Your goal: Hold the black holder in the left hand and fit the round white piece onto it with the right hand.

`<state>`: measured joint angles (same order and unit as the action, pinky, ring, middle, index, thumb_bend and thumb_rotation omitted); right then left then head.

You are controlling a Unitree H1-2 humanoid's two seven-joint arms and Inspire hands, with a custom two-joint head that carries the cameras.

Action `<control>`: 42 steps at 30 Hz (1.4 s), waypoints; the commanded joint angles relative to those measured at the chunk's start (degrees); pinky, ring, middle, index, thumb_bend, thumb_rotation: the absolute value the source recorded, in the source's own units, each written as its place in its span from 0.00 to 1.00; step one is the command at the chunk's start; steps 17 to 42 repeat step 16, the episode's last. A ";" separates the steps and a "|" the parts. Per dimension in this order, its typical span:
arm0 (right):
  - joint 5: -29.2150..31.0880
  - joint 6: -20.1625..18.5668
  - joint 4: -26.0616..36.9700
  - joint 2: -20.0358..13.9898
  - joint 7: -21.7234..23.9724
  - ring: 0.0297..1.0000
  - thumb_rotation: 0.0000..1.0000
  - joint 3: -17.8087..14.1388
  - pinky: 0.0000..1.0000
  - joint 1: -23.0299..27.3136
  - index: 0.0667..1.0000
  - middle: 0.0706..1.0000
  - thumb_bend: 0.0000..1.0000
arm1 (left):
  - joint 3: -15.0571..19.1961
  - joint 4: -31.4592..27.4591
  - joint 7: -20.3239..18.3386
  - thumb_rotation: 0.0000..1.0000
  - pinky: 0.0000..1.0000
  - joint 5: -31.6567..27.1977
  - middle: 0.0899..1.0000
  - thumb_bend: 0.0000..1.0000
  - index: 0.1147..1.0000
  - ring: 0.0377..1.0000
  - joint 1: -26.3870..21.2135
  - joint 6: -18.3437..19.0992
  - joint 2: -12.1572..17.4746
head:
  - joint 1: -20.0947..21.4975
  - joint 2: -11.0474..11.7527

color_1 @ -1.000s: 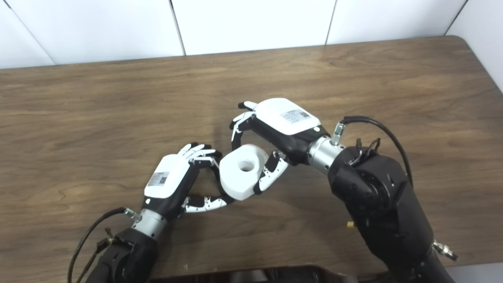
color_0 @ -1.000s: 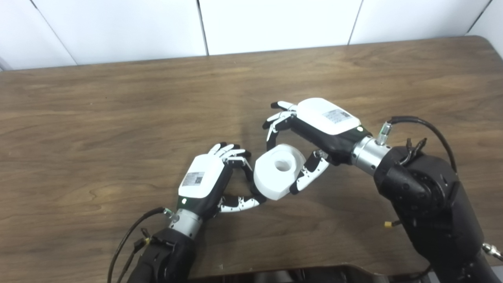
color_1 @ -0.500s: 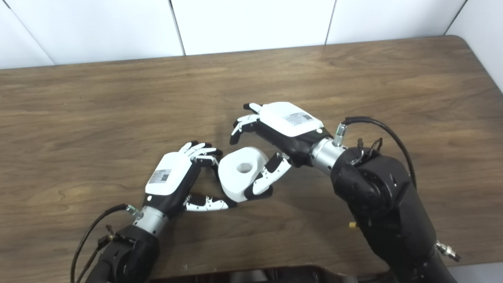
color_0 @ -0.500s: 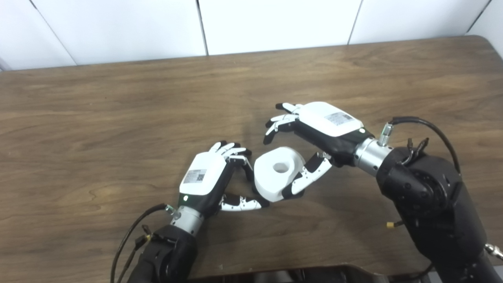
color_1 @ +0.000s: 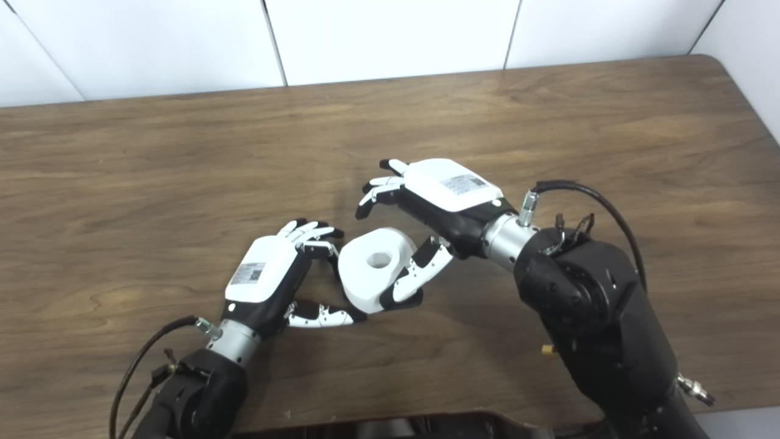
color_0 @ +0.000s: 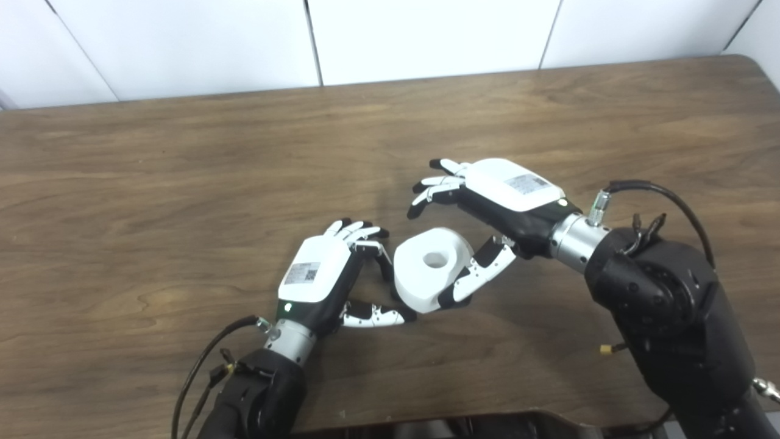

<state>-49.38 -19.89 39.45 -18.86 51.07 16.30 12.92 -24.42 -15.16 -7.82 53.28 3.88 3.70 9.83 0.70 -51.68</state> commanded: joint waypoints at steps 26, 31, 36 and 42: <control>1.89 -7.00 2.00 -2.30 12.15 1.00 0.41 -3.39 0.97 9.44 0.82 0.97 1.00 | 5.49 -8.33 -10.54 0.34 0.96 -8.20 0.84 1.00 0.74 0.89 0.47 4.95 2.27 | -2.38 1.27; 1.89 -7.00 2.00 -2.30 12.15 1.00 0.41 -3.39 0.97 9.44 0.82 0.97 1.00 | 5.49 -8.33 -10.54 0.34 0.96 -8.20 0.84 1.00 0.74 0.89 0.47 4.95 2.27 | -2.38 1.27; 1.89 -7.00 2.00 -2.30 12.15 1.00 0.41 -3.39 0.97 9.44 0.82 0.97 1.00 | 5.49 -8.33 -10.54 0.34 0.96 -8.20 0.84 1.00 0.74 0.89 0.47 4.95 2.27 | -2.38 1.27; 1.89 -7.00 2.00 -2.30 12.15 1.00 0.41 -3.39 0.97 9.44 0.82 0.97 1.00 | 5.49 -8.33 -10.54 0.34 0.96 -8.20 0.84 1.00 0.74 0.89 0.47 4.95 2.27 | -2.38 1.27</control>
